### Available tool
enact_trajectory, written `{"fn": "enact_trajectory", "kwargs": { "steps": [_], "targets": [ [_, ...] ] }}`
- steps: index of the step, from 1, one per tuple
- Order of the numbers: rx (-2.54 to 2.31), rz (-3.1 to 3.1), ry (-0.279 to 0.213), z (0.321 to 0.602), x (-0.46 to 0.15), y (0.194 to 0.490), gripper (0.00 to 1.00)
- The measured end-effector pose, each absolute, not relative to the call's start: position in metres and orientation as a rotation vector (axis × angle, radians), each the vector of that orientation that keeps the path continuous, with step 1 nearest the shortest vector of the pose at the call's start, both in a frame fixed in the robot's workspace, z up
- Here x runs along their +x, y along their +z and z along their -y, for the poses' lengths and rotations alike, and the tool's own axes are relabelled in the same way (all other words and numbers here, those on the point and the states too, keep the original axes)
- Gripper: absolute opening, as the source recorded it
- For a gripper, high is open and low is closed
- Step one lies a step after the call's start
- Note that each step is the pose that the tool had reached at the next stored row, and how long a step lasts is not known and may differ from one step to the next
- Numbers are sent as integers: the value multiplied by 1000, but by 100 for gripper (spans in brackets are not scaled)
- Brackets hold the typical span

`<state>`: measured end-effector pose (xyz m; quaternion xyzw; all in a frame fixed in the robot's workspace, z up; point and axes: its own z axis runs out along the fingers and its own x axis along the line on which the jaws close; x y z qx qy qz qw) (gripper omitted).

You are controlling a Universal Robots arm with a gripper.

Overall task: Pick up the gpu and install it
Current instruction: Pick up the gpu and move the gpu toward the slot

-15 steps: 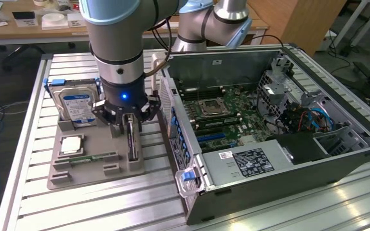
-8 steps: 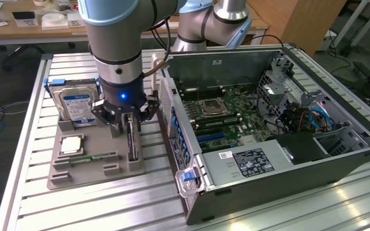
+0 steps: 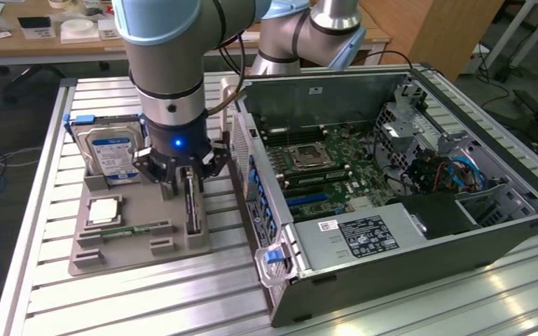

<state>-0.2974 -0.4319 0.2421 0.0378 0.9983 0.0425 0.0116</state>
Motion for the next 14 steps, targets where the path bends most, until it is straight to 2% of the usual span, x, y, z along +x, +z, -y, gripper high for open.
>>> {"fn": "enact_trajectory", "kwargs": {
  "steps": [14],
  "targets": [
    [118,-3113,133,436,-298,236,47]
  ]
}}
